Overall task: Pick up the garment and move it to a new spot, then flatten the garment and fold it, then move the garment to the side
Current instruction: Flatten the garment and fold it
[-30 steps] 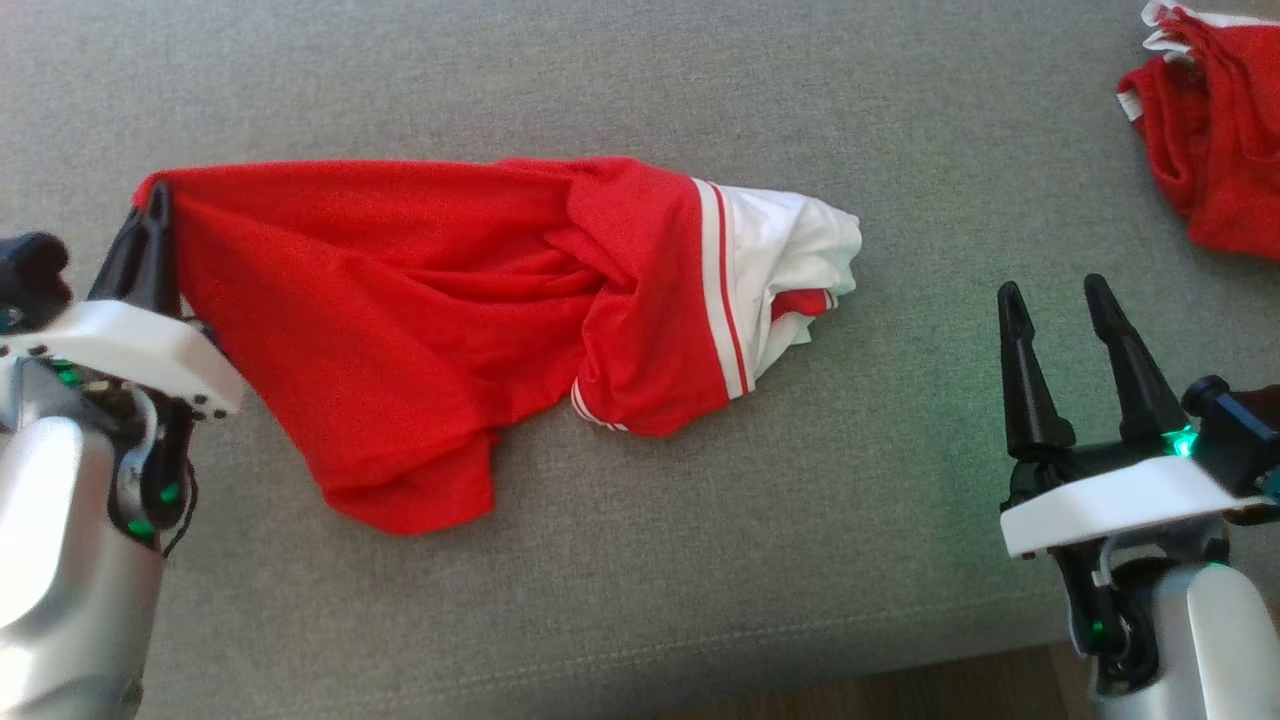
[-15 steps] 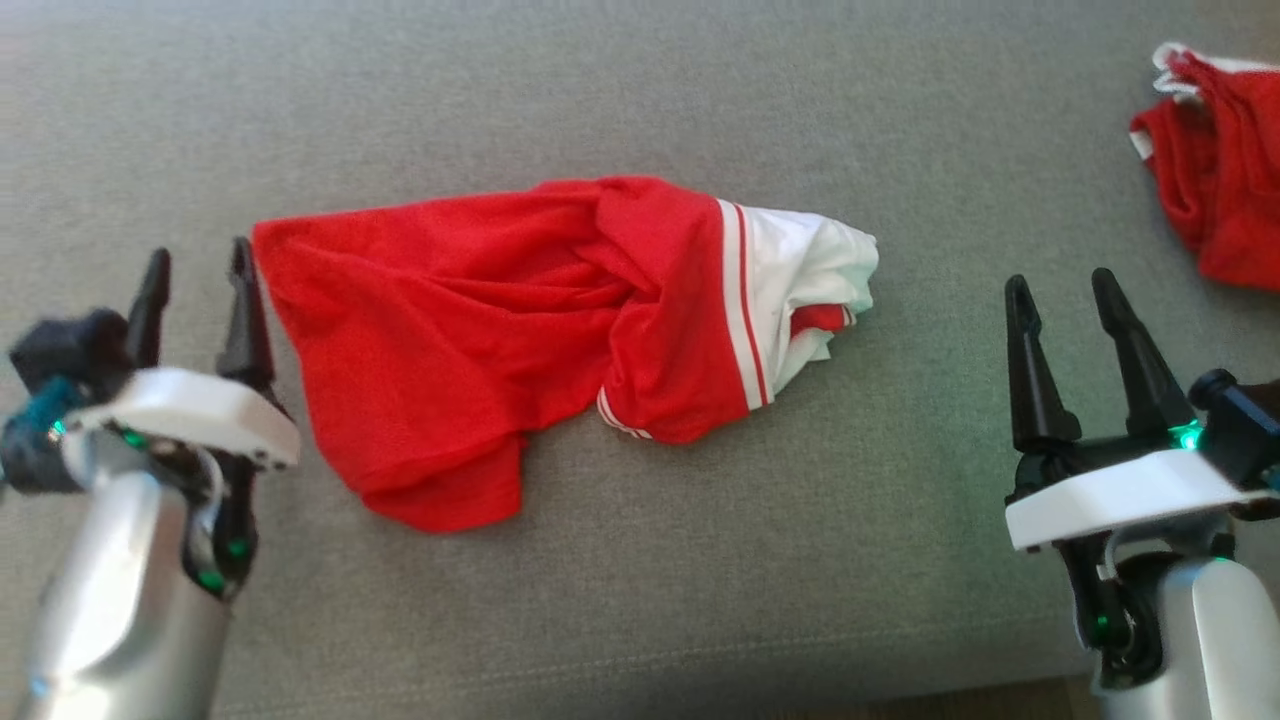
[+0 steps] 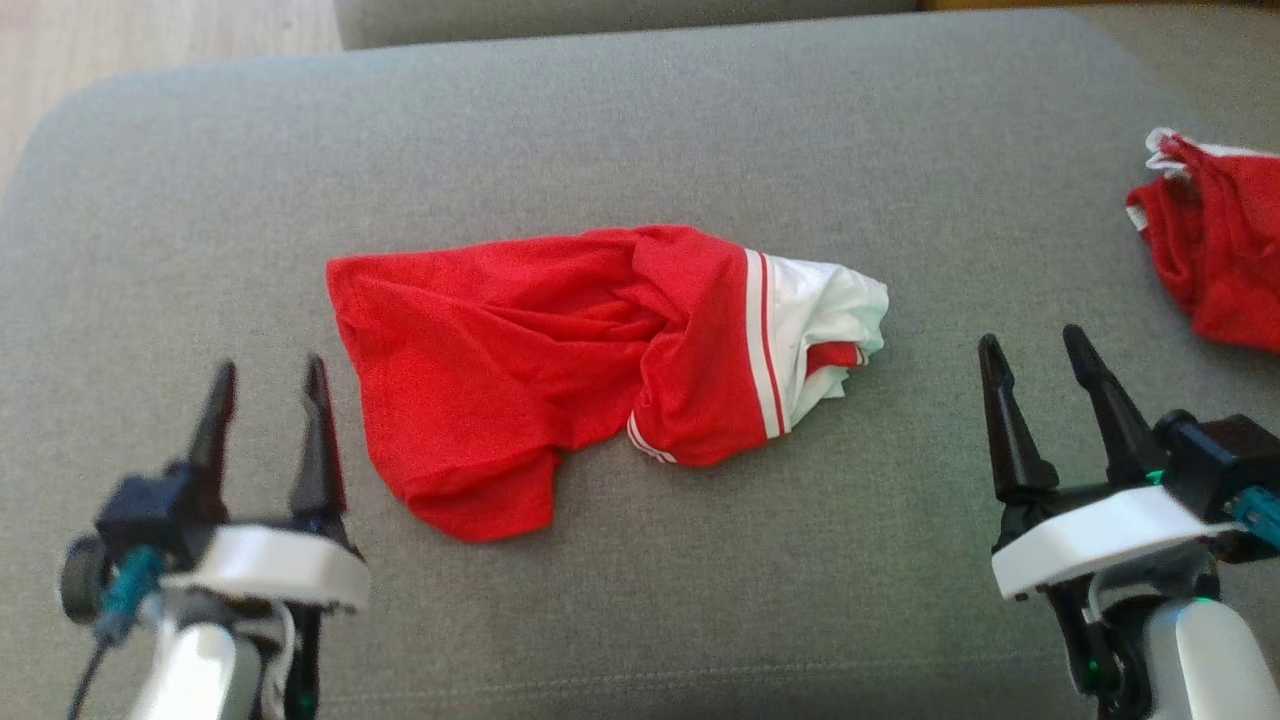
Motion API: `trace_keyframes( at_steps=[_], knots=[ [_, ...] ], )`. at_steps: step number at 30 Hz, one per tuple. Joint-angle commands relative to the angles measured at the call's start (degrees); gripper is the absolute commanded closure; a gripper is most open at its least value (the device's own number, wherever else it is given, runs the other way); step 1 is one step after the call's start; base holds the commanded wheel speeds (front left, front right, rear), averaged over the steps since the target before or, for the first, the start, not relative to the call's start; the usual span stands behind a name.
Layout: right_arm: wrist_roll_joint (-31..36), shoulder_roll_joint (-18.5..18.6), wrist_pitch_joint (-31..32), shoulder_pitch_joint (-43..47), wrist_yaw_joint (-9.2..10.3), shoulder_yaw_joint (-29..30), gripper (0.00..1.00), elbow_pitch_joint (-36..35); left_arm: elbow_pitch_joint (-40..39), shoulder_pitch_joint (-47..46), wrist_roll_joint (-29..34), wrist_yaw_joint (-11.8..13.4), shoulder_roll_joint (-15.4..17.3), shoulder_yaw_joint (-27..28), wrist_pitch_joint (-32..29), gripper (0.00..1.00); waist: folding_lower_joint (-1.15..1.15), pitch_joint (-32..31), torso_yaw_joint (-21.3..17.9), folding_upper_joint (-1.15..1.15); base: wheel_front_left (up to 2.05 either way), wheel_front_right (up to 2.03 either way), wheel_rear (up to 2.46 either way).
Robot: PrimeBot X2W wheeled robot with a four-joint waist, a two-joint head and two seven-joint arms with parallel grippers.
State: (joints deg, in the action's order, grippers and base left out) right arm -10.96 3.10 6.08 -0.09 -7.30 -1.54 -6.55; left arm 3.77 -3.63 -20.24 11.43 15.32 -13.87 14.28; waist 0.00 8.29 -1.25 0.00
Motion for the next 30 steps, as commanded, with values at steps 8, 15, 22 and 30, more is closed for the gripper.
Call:
trace_keyframes(
  at_steps=[8, 15, 22, 30],
  knots=[
    [1.00, 1.53, 1.40, 0.78, -0.19, -1.45, 0.00, -2.36, -3.49, 2.15, 0.68, 0.56, 1.10, 0.36, -0.99, 0.00, 0.00, -2.75, 0.50, 0.00, 0.00, 0.00, 0.00],
    [0.95, 1.35, 1.76, 1.26, -0.19, -1.59, 0.00, -2.82, -3.15, 2.70, 0.18, 0.58, 1.20, 0.28, -1.06, 0.00, 0.00, -2.98, 0.40, 0.00, 0.00, 0.00, 0.00],
    [0.96, 1.22, 1.88, 1.16, -0.19, -1.52, 0.00, -3.20, -3.43, 2.13, 0.25, 0.50, 1.48, -0.16, -1.16, 0.00, 0.00, -2.46, 0.74, 0.00, 0.00, 0.00, 0.00],
    [0.28, 1.58, 3.17, 0.38, -0.19, -4.88, 0.00, -0.20, -4.21, -0.72, 0.83, -0.18, 1.25, -1.41, -1.00, 0.00, 0.00, 0.55, 3.15, 0.00, 0.00, 0.00, 0.00]
  ],
)
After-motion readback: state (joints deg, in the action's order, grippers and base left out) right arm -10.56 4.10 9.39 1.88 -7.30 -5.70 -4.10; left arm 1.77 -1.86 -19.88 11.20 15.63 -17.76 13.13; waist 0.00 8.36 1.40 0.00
